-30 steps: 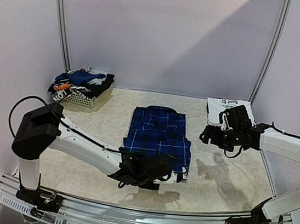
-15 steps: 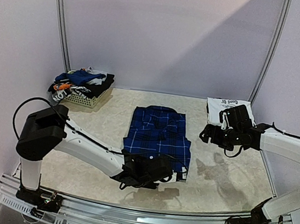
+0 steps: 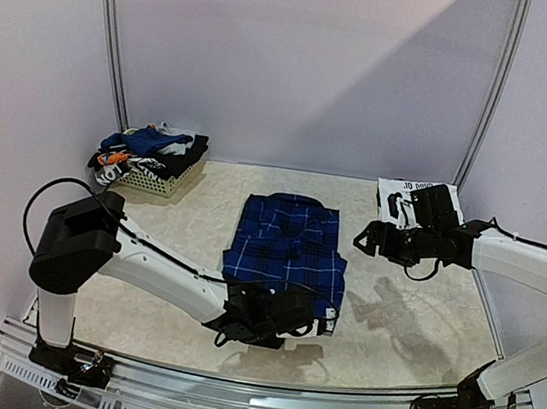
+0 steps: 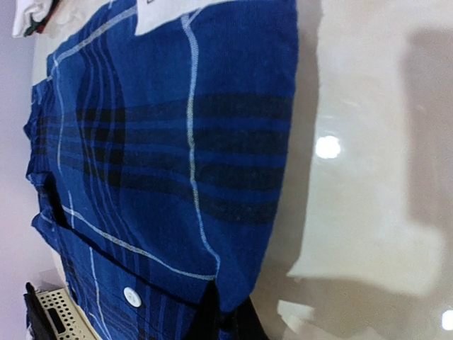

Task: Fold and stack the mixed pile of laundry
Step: Pick up the 2/3-rectangle-folded shirt from the center of the board, then fold the 2/3-rectangle-folded shirt at the center of the board.

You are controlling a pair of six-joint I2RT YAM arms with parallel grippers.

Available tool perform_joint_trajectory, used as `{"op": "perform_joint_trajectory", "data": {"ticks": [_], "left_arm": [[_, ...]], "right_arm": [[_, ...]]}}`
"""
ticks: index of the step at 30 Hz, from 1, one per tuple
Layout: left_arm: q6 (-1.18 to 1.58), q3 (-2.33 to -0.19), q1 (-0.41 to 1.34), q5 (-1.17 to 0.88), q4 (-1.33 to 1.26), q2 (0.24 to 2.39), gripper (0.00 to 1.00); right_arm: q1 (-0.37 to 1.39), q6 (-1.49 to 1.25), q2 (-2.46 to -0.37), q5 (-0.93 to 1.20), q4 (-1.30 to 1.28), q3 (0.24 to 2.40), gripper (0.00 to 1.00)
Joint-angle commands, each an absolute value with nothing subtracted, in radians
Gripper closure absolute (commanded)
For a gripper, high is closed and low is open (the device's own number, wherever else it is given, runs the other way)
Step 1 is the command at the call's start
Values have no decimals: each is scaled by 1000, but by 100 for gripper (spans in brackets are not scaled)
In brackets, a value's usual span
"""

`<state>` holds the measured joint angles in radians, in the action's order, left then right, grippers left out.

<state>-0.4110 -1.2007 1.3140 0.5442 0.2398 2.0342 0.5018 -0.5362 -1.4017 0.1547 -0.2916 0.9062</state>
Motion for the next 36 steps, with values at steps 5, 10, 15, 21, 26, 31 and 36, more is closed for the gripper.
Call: {"op": "perform_joint_trajectory", "data": {"ticks": [5,10,15,21,26,31,36], "left_arm": [[-273,-1295,1412,427,596,1941,100],[-226,-1343,1472,419,707,1879,100],[-206,-1392,1513,390,810,1835,100],[-202,-1455,1538,416,897,1812,100],[-214,-1501,1552,440,942,1796,100],[-240,-1532,1552,455,959,1782,100],[-271,-1602,1552,469,1003,1788,100]], "right_arm": [[535,-447,-1526,464,-215,993,34],[599,-409,-1620,599,-205,1041,49],[668,-363,-1690,640,-200,1060,57],[728,-374,-1771,655,-142,1020,72],[766,-387,-1805,658,-97,967,78],[802,-407,-1831,640,-75,926,80],[860,-397,-1818,615,-128,905,81]]}}
